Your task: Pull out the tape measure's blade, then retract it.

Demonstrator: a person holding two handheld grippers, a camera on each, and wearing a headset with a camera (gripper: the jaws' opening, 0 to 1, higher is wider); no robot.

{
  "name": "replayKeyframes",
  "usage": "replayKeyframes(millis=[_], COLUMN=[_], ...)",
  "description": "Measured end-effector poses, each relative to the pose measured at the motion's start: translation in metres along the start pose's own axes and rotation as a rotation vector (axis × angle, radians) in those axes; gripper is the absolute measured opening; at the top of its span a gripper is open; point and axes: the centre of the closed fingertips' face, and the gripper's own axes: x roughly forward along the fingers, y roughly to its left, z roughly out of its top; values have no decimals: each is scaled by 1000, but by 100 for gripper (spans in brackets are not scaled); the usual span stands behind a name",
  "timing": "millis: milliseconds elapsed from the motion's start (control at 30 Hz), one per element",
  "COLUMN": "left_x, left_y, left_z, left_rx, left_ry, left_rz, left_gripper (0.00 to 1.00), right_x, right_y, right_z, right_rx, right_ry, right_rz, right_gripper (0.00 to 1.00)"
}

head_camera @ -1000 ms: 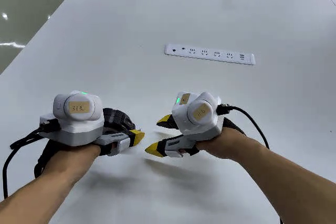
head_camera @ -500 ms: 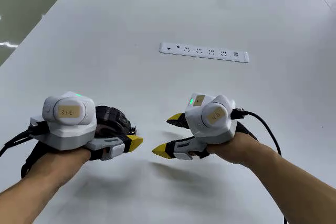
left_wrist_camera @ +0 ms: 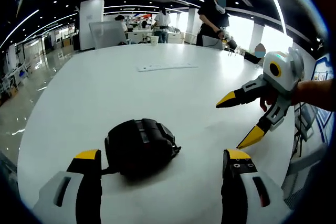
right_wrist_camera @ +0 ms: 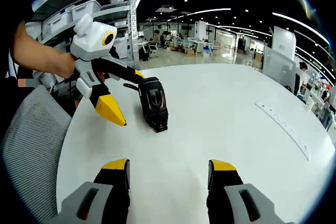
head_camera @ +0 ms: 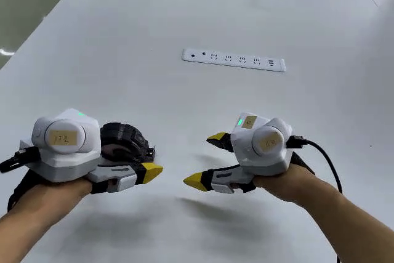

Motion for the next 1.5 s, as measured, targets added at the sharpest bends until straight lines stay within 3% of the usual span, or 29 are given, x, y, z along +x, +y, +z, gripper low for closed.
replayKeyframes(millis=[133,433,500,600,1167,1500], left_x=[-3,-14,-15,-18,-34,-39], left_y=[2,-1,0,-5,-18,-22], left_z=[-4,-3,-6,-7,-5,-5], left_rx=[13,54,88,106,129,137], left_ry=[7,-35,-14,-23,-111,-121], left_rz=[-1,-41,-42,-65,-153,-177], left_gripper=[95,99,99,99,99,99], right_x=[-7,-23,-27,-32,-63,-78], right_y=[0,4,5,4,7,11], right_z=[-2,-10,-12,-14,-17,-25], right_rx=[15,57,69,83,134,170], right_ry=[-10,-38,-44,-50,-140,-180], right_rz=[-17,-41,-50,-63,-127,-167], right_gripper=[61,65,66,68,81,90])
